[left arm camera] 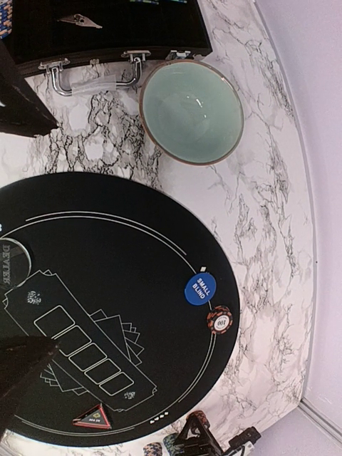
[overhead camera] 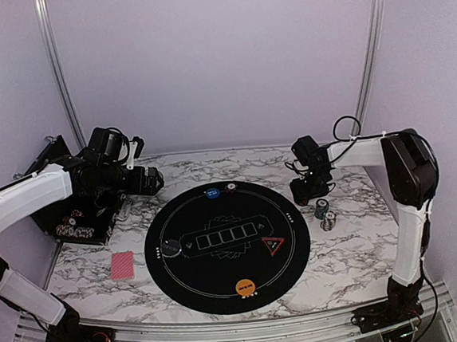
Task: Distribute texas hold em gaming equipment
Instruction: Pick up the poker chip from the pile of poker chips.
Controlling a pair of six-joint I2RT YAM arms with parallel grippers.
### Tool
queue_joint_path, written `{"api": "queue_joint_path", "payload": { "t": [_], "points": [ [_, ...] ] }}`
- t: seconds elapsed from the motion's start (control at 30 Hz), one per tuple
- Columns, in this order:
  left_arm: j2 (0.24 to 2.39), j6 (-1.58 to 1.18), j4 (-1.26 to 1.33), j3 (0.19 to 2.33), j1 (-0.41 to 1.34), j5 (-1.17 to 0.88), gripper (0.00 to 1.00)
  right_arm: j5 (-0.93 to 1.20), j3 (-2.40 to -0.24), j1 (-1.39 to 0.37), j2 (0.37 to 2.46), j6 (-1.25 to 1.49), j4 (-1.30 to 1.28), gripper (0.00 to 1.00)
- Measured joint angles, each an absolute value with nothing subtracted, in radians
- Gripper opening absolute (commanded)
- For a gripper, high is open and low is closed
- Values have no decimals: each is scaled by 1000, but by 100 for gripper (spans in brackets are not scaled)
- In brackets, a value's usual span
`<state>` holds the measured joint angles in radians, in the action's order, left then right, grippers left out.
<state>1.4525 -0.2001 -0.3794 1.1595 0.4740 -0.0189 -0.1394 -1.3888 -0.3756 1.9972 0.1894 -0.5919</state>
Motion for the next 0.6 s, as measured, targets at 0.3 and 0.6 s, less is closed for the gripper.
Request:
{"api": "queue_joint_path", "payload": {
  "t": [0.3, 0.6],
  "points": [
    [1452, -200, -379, 1159, 474, -19, 99, -139, -1390, -376, 1998, 190, -584, 53],
    [1453, -200, -379, 1159, 474, -19, 99, -130, -1391, -376, 1998, 194, -583, 40]
  ]
}}
